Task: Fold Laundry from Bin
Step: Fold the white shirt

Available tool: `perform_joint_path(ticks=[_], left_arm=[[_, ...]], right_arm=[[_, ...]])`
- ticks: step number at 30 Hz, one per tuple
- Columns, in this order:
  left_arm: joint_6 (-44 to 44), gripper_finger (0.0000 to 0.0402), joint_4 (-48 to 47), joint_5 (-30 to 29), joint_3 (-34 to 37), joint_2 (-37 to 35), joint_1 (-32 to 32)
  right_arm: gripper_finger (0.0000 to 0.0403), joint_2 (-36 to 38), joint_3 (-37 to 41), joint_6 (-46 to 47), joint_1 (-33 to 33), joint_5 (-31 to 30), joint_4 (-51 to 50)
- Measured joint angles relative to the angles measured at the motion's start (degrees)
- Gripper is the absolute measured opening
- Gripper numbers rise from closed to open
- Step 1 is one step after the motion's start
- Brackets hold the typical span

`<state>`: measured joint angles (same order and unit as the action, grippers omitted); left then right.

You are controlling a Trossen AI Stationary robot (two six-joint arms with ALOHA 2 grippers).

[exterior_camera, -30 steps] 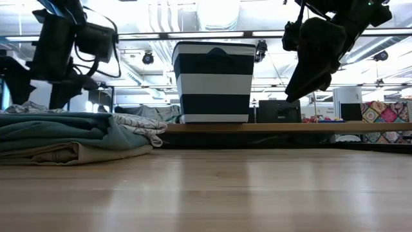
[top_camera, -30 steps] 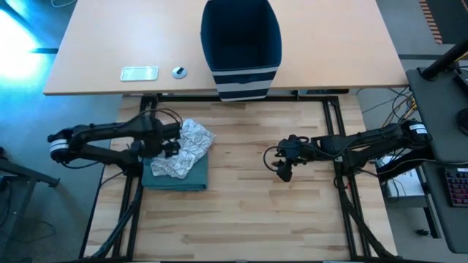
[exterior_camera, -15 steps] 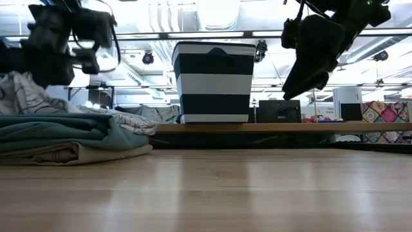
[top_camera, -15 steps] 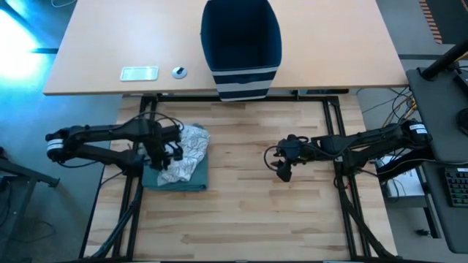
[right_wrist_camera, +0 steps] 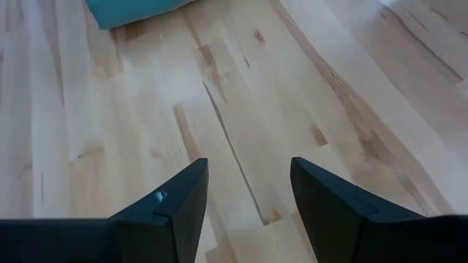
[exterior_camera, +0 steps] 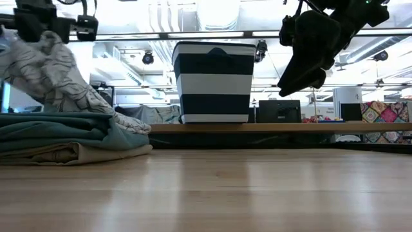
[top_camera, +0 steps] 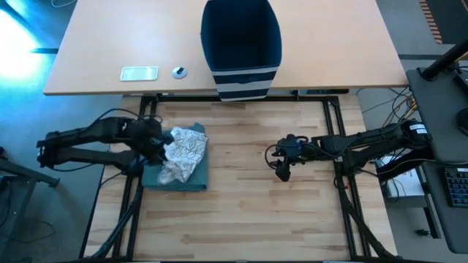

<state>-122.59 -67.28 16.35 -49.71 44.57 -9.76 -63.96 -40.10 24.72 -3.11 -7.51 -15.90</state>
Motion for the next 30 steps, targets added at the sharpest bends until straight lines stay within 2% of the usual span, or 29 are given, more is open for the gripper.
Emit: perform_joint_path(ticks=[4,8,12,16,22,26,30], left_arm=[[-1.95,0.0009,3.75,-1.83,0.56,1.03,0.19],[-2.16,0.0009,12.55,-1.87,0.64,4.78,0.85],[-1.55,0.0009,17.84,-2.33,-2.82,9.01,2.04],[-0.51,0.0009,14.66,-1.67,-5.21,12.18,3.93],[-2.72,0.0016,7.00,2.97,0.09,12.44,7.54],[-0.90,0.0045,-0.92,7.57,2.69,11.60,9.69],[1.74,0.0093,-10.99,6.48,0.28,10.43,10.60]], right_arm=[[0.0189,0.00,0.00,-2.20,0.02,-0.02,0.01],[0.0189,0.00,0.00,-2.33,0.02,-0.02,0.15],[0.0189,0.00,0.00,-2.68,0.04,-0.02,0.24],[0.0189,0.00,0.00,-4.13,0.04,-0.02,0.34],[0.0189,-0.31,0.07,-4.93,0.06,-0.04,0.37],[0.0189,-0.59,0.08,-3.90,0.04,-0.03,0.25],[0.0189,-1.08,0.07,-2.34,0.04,0.30,-0.06]])
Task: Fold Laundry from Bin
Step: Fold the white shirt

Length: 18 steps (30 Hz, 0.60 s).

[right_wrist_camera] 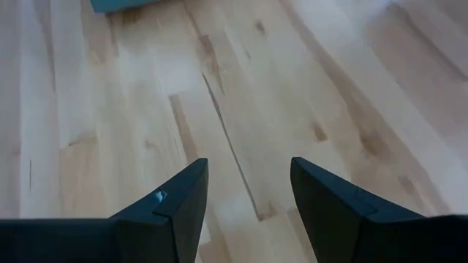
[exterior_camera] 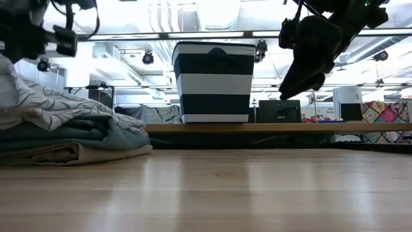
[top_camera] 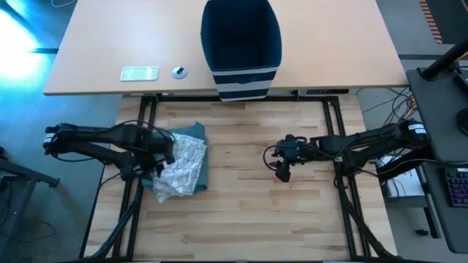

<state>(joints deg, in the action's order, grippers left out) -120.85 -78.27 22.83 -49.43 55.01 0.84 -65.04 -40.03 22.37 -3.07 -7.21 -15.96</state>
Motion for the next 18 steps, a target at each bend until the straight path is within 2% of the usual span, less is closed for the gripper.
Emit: perform_joint_path(ticks=[6,10,12,14,18], left_arm=[[3.22,0.0179,-2.57,-7.86,-5.30,-0.41,-0.29],[9.47,0.0231,-1.05,-23.11,-7.34,0.65,-0.68],[15.32,0.0243,0.28,-28.85,-6.69,1.66,-2.13],[24.46,0.0246,0.93,-32.06,-5.58,3.13,-4.26],[43.12,0.0237,4.60,-32.94,-2.83,7.59,-8.45]], right_arm=[[0.0189,-0.04,0.02,0.15,-0.02,1.40,-0.35],[0.0189,-0.05,0.02,0.15,-0.02,1.45,-0.32],[0.0189,-0.10,0.02,0.15,-0.02,1.43,-0.19],[0.0189,-0.24,0.02,0.14,-0.02,1.43,-0.03],[0.0189,-0.32,0.02,0.15,-0.02,2.89,-0.05]])
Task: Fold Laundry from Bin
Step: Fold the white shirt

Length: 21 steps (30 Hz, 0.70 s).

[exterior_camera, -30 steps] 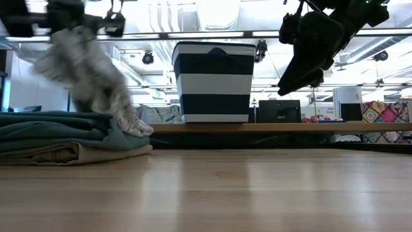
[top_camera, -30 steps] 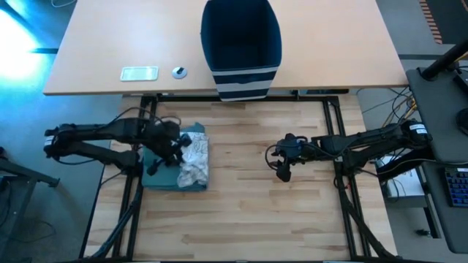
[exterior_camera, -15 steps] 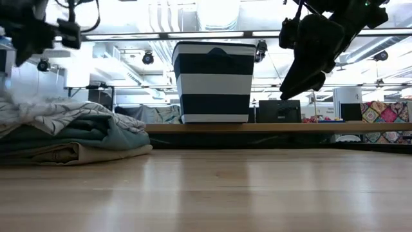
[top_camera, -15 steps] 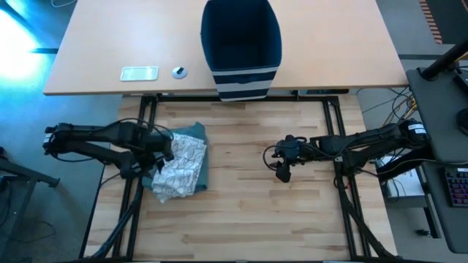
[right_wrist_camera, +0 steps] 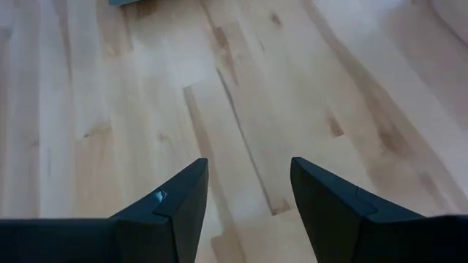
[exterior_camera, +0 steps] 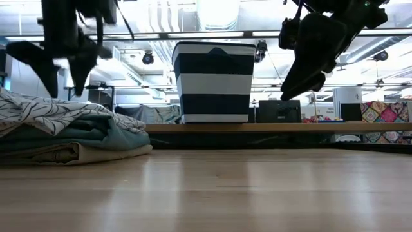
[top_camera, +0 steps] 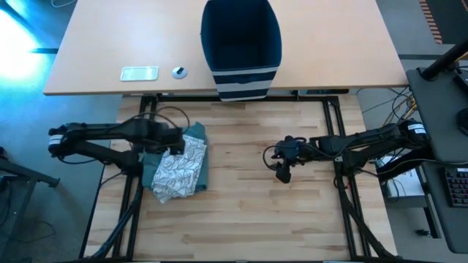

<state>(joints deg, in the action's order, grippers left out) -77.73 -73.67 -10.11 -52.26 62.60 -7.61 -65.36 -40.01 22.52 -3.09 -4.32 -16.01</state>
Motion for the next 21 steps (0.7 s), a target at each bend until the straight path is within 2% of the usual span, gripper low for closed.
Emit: perform_joint_path(ticks=[5,15,18,21], left_arm=[[11.40,0.0224,1.68,0.53,3.80,4.61,-5.38],[20.46,0.0212,15.03,1.70,9.83,7.52,-13.29],[21.15,0.0178,16.02,1.83,10.07,8.46,-13.60],[20.23,0.0114,15.62,1.83,9.24,8.57,-13.60]], right_arm=[[0.0189,0.00,0.00,0.89,-0.02,1.79,-0.05],[0.0189,0.00,-0.02,5.00,0.00,1.77,0.07],[0.0189,0.00,-0.02,5.83,0.02,1.54,0.08],[0.0189,0.00,-0.02,6.61,0.02,1.45,0.08]])
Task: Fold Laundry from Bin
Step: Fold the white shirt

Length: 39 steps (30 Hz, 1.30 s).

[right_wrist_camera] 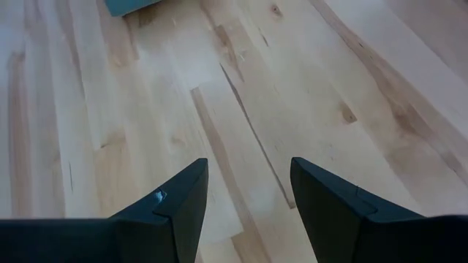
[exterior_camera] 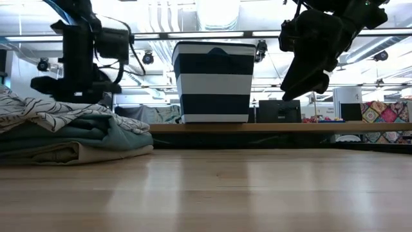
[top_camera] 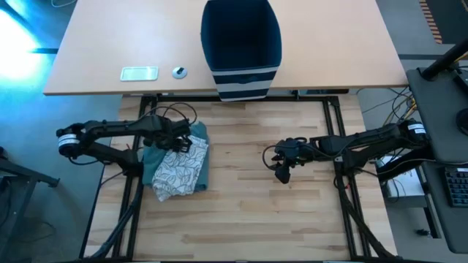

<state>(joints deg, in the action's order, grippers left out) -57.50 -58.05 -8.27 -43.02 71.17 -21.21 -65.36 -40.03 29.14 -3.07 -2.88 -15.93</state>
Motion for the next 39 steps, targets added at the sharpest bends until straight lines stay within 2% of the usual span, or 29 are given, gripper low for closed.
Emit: perform_joint_path(ticks=[3,5,10,15,23,26,30,35,39], left_arm=[[-0.91,0.0035,0.02,-0.15,-2.30,-0.85,0.00],[-0.93,0.0011,-0.13,-0.82,-3.82,-1.40,-0.02],[0.71,0.0014,-7.37,-4.05,-5.62,-1.57,-1.45],[0.91,0.0006,-11.70,-4.76,-5.47,-1.59,-3.14],[-2.68,0.0011,-21.16,-6.67,-5.43,-1.55,-4.32],[-3.31,0.0021,-22.96,-6.38,-5.43,-1.55,-4.36],[-3.43,0.0055,-24.22,-8.33,-5.14,-1.51,-5.68],[-0.88,0.0121,-25.26,-7.55,-6.26,-1.52,-6.43],[3.51,0.0183,-31.09,-5.82,-13.22,-1.54,-6.16]], right_arm=[[0.0189,0.00,0.00,0.70,0.00,-0.13,-0.01],[0.0189,0.00,0.00,0.71,0.06,-0.15,0.03],[0.0189,0.00,0.00,0.64,0.11,-0.20,0.05],[0.0189,0.00,0.00,0.55,0.11,-0.20,0.05],[0.0189,0.00,-0.02,0.86,0.11,-0.20,0.04],[0.0189,0.00,-0.02,0.84,0.11,-0.20,0.04],[0.0189,0.00,-0.05,0.84,0.11,-0.20,0.03],[0.0189,0.00,-0.07,0.83,0.11,-0.20,0.04],[0.0189,0.00,-0.07,-0.32,0.11,-0.22,0.87]])
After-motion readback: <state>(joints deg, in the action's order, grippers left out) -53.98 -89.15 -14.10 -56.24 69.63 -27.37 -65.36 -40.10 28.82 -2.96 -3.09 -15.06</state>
